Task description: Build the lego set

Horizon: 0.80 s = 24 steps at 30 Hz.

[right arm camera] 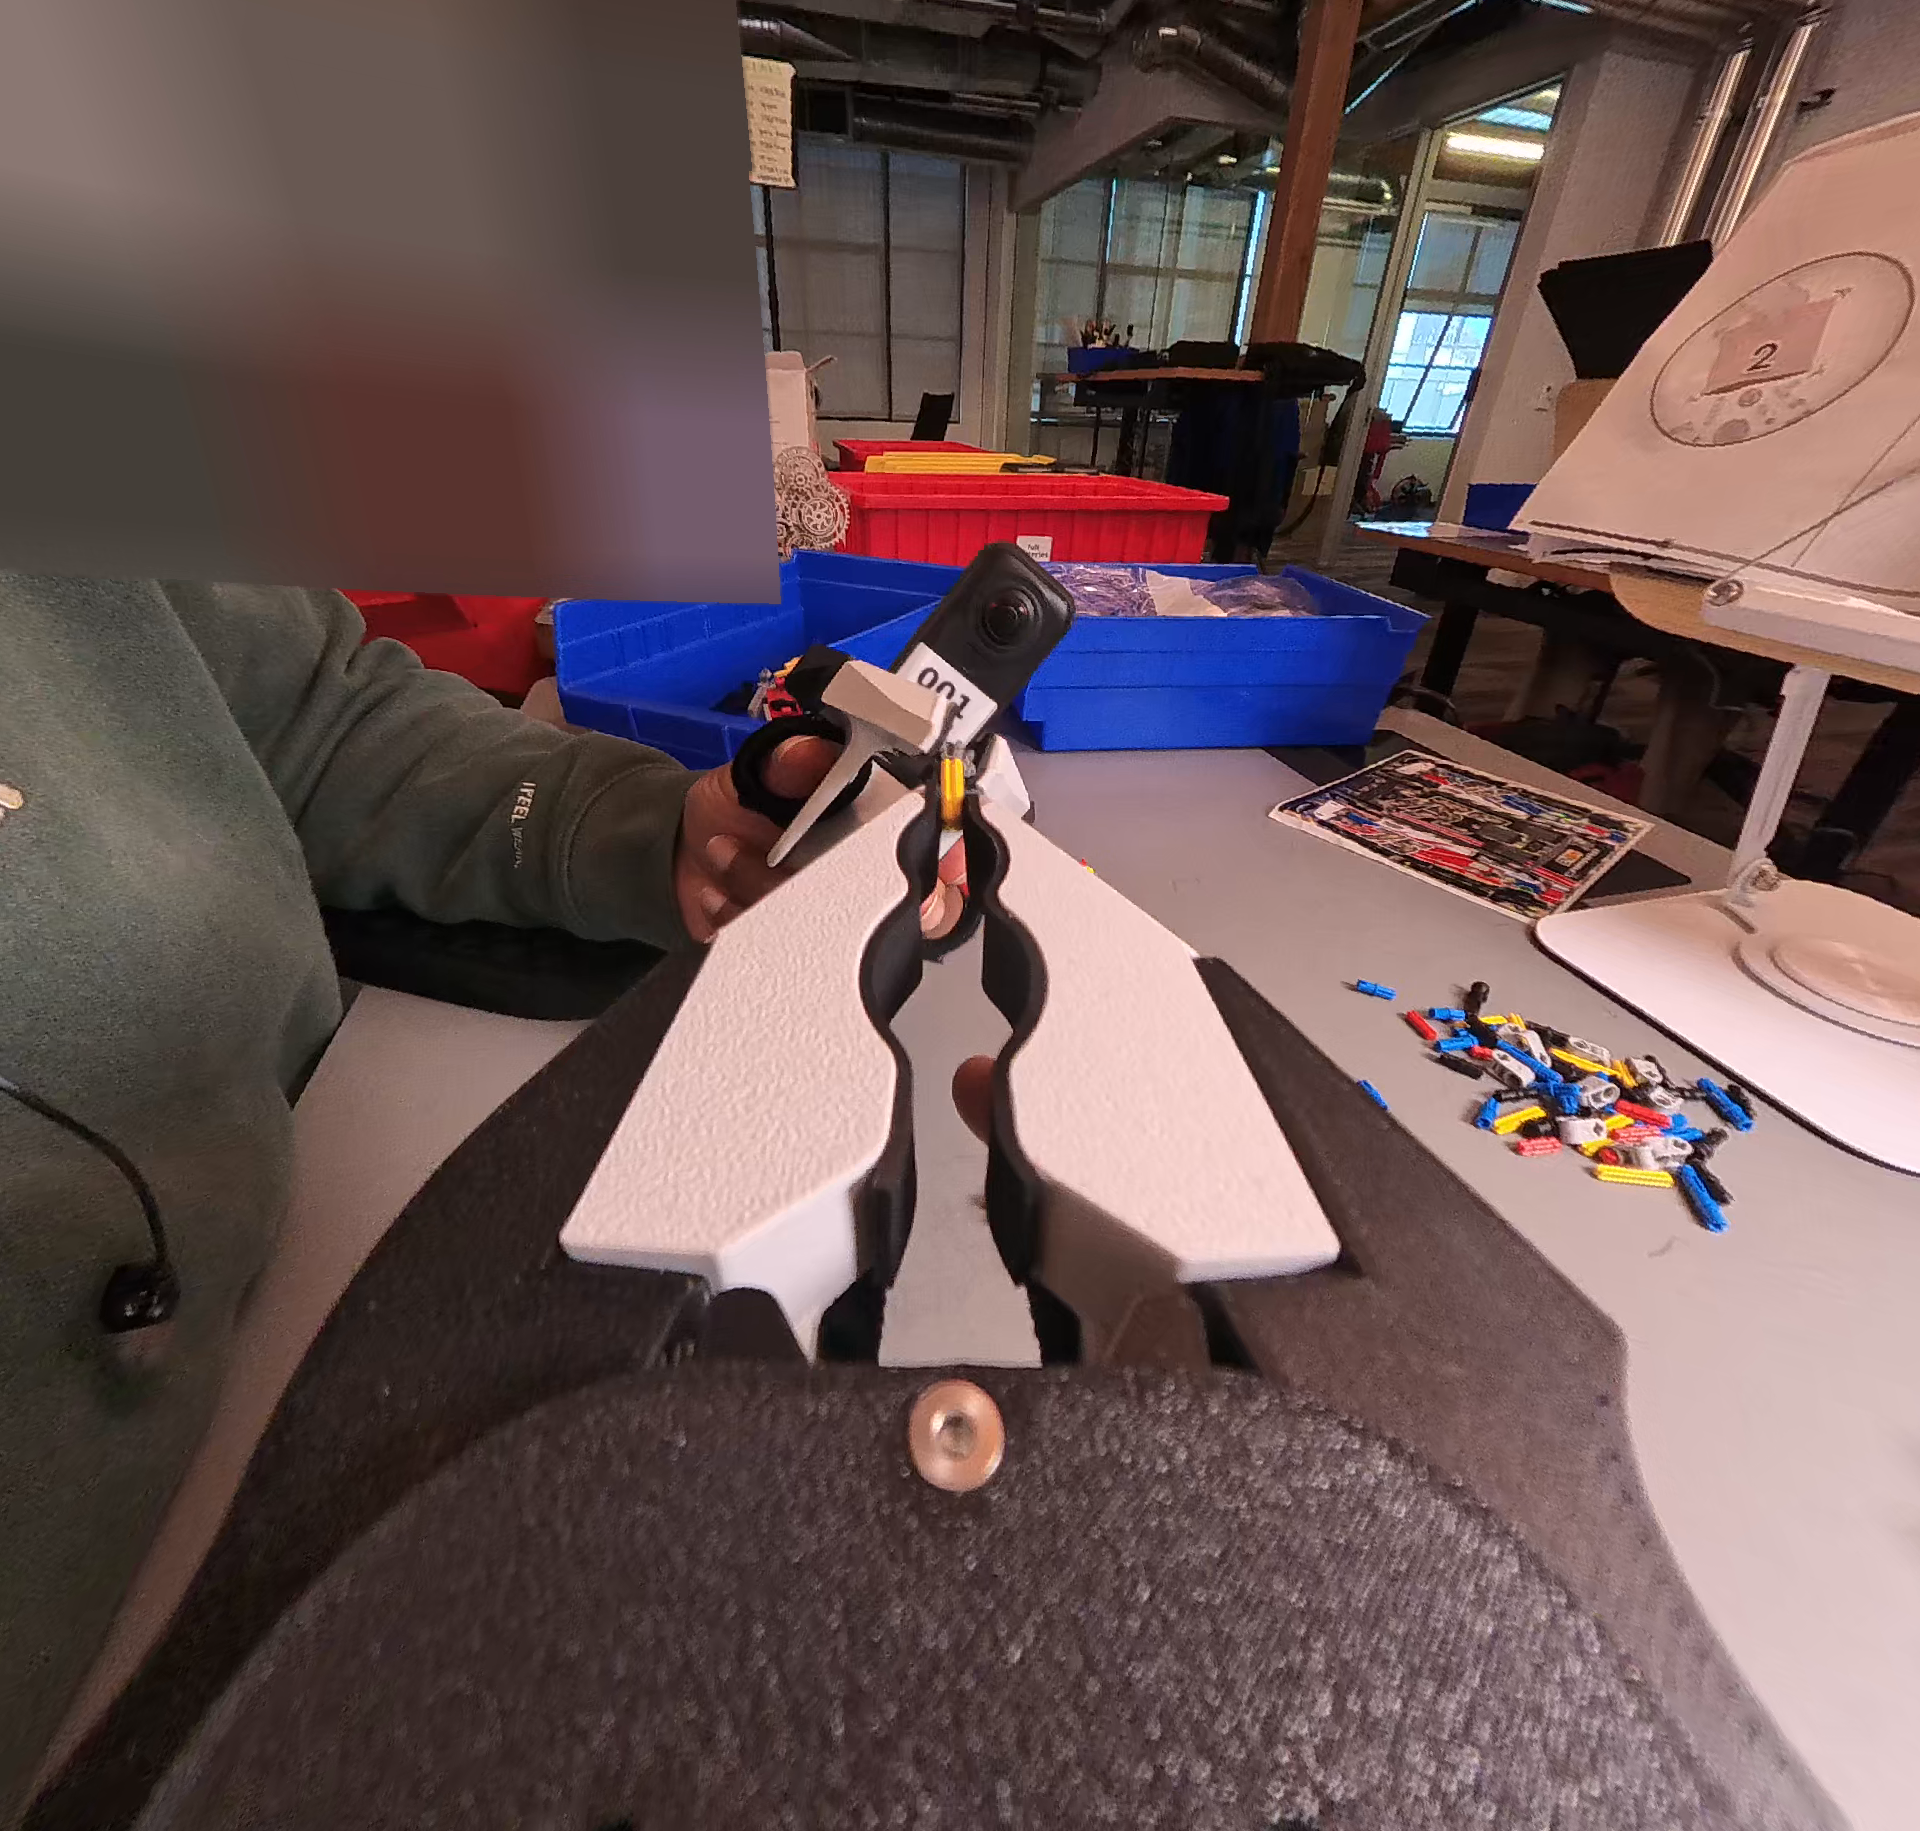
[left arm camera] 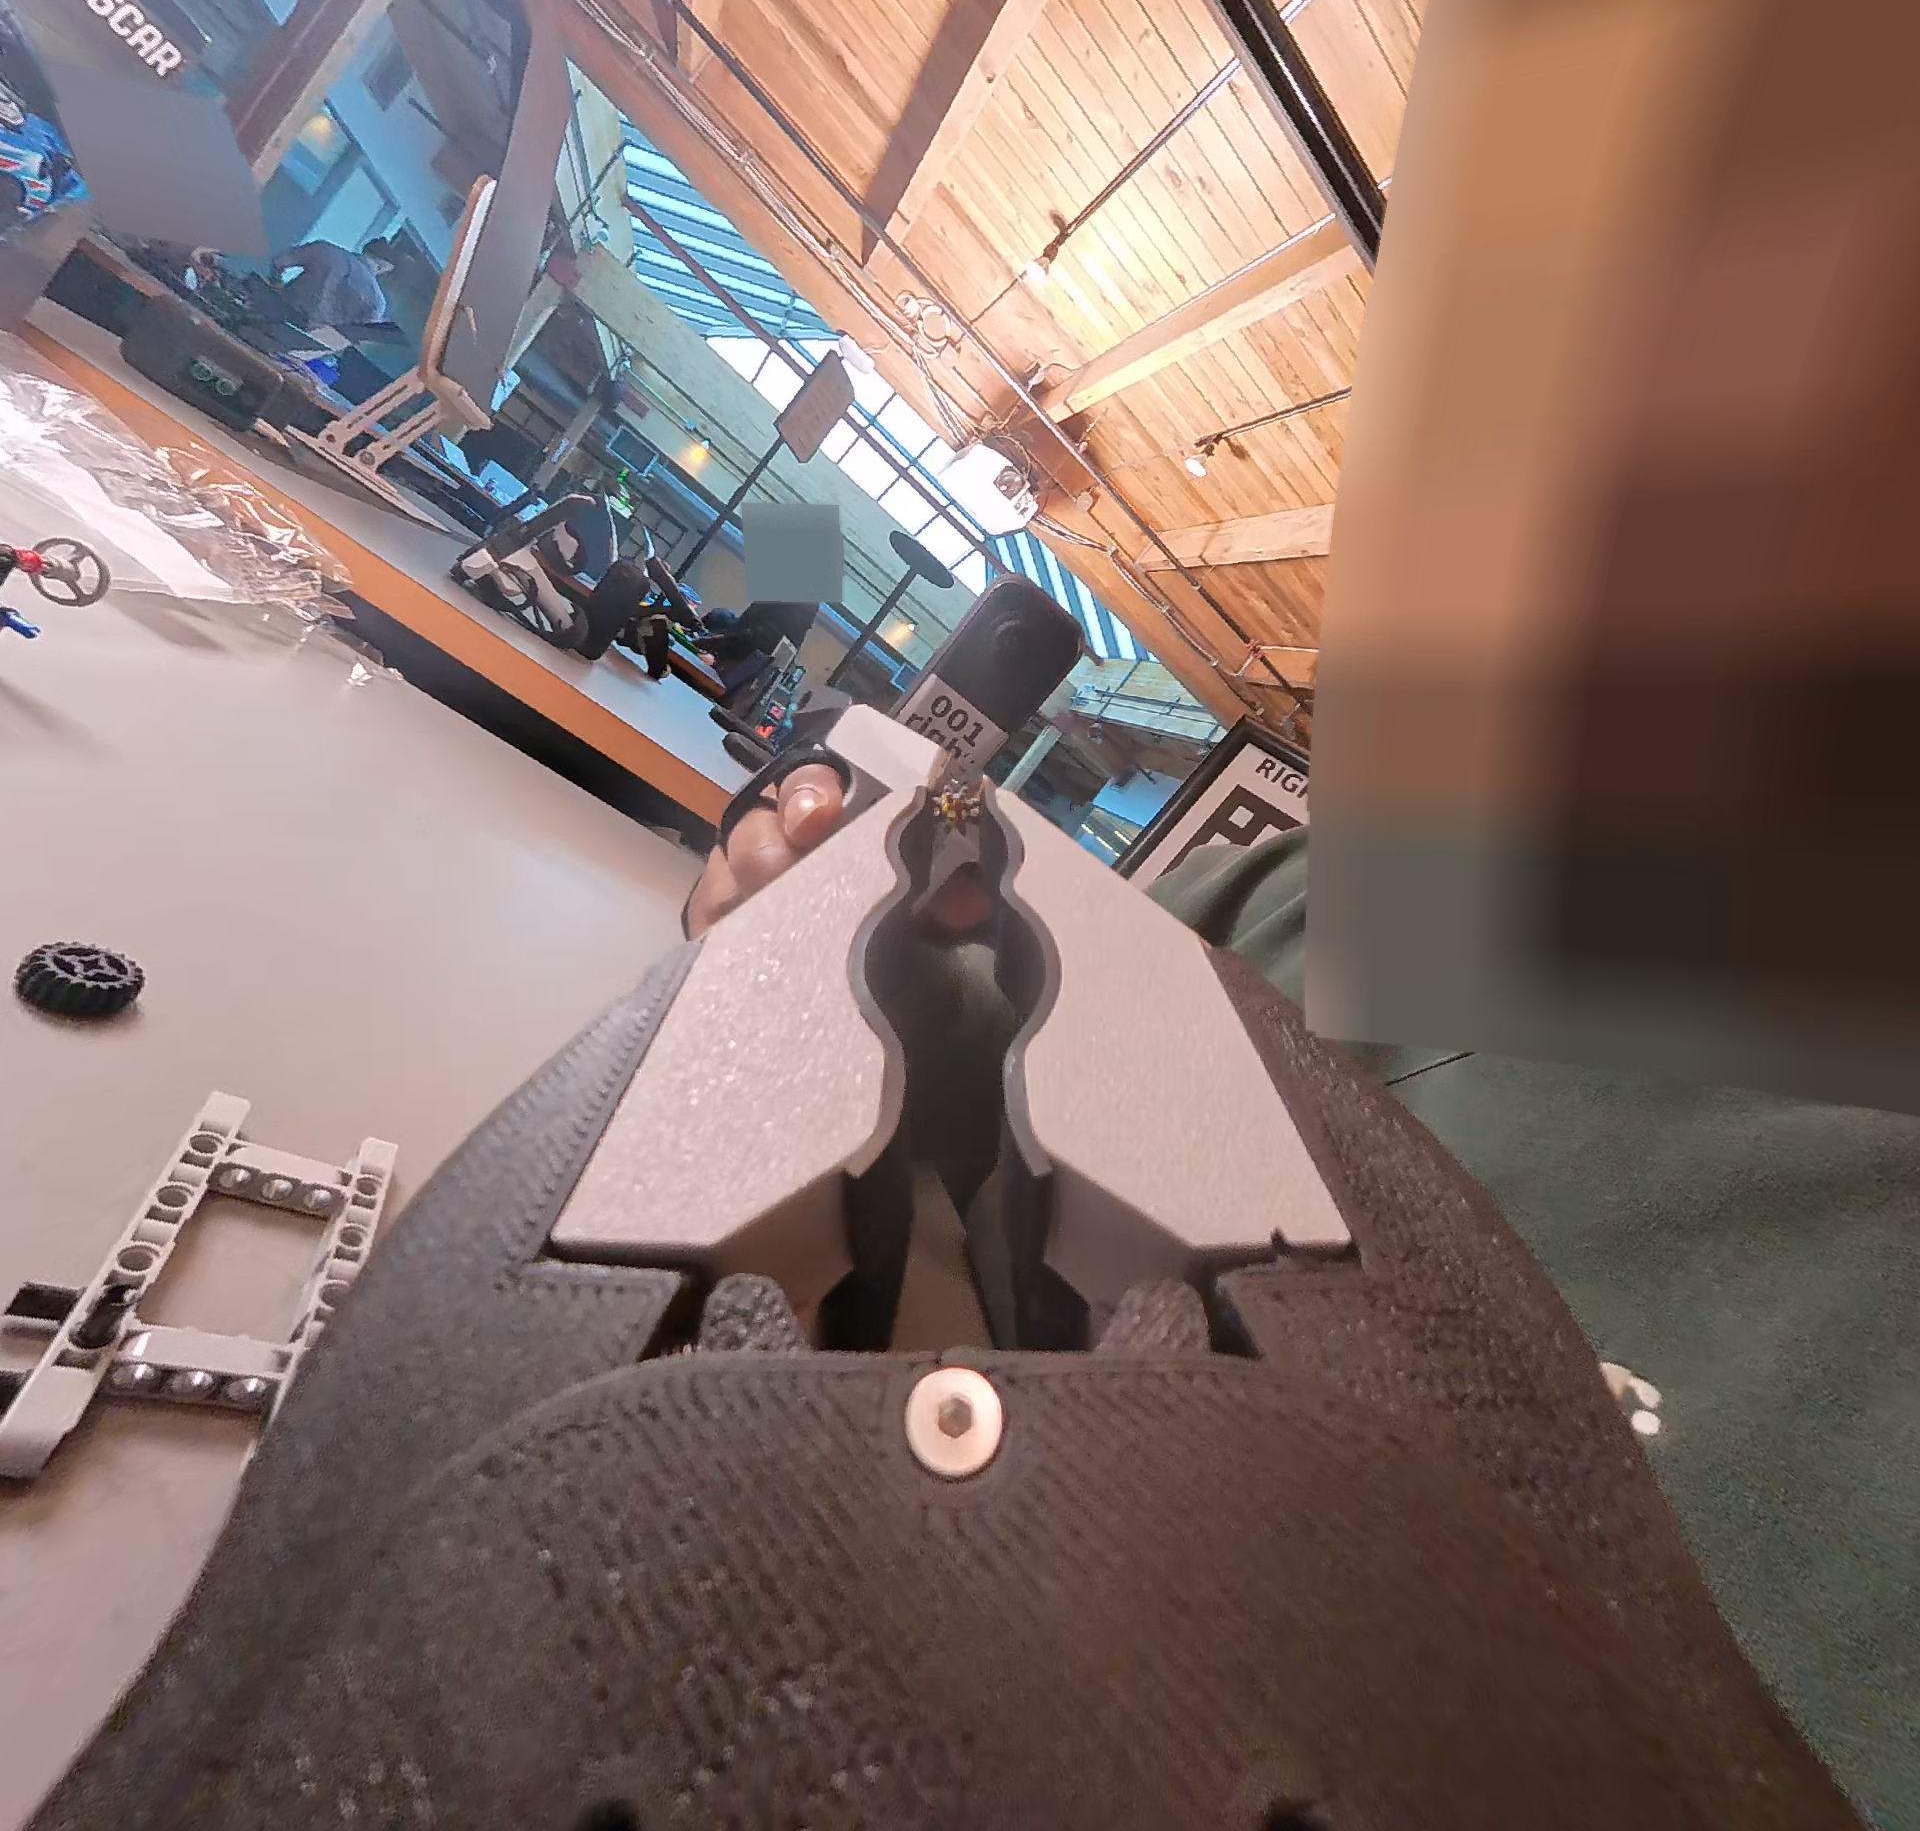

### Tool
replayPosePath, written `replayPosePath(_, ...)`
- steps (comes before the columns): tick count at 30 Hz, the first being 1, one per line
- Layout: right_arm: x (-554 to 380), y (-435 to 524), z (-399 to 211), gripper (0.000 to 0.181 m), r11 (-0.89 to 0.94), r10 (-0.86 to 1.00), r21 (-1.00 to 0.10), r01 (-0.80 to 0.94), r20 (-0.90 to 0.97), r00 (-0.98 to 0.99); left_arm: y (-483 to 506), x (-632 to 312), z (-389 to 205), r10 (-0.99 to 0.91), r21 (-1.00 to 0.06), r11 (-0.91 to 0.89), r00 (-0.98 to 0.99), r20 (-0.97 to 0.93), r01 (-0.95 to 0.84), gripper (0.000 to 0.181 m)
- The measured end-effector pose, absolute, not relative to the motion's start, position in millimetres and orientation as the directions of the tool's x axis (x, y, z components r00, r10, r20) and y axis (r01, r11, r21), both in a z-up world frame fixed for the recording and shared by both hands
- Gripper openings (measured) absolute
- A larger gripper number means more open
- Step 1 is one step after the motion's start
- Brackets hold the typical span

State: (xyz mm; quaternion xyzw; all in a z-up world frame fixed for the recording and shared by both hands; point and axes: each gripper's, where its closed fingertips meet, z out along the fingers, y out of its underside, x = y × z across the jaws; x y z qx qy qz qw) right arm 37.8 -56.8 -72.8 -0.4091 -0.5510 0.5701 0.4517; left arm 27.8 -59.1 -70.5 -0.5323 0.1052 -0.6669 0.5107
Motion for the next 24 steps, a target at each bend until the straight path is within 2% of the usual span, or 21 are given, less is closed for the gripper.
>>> replayPosePath(7,38,-57,-76,0.002,0.027,0.968,-0.999,-0.037,0.036,-0.247,-60,28,-73,-0.825,-0.787,-0.354,0.227,0.517,0.505,0.005)
replayPosePath(11,38,-59,-78,0.002,0.063,0.967,-0.998,-0.027,0.068,-0.246,-61,29,-74,-0.833,-0.812,-0.336,0.252,0.493,0.478,0.006)
replayPosePath(19,42,-58,-85,0.002,0.244,0.945,-0.970,0.012,0.235,-0.230,-59,34,-82,-0.790,-0.766,-0.441,0.203,0.579,0.467,0.006)
replayPosePath(24,44,-57,-91,0.003,0.287,0.933,-0.957,0.033,0.271,-0.239,-57,36,-85,-0.755,-0.721,-0.505,0.162,0.635,0.474,0.006)
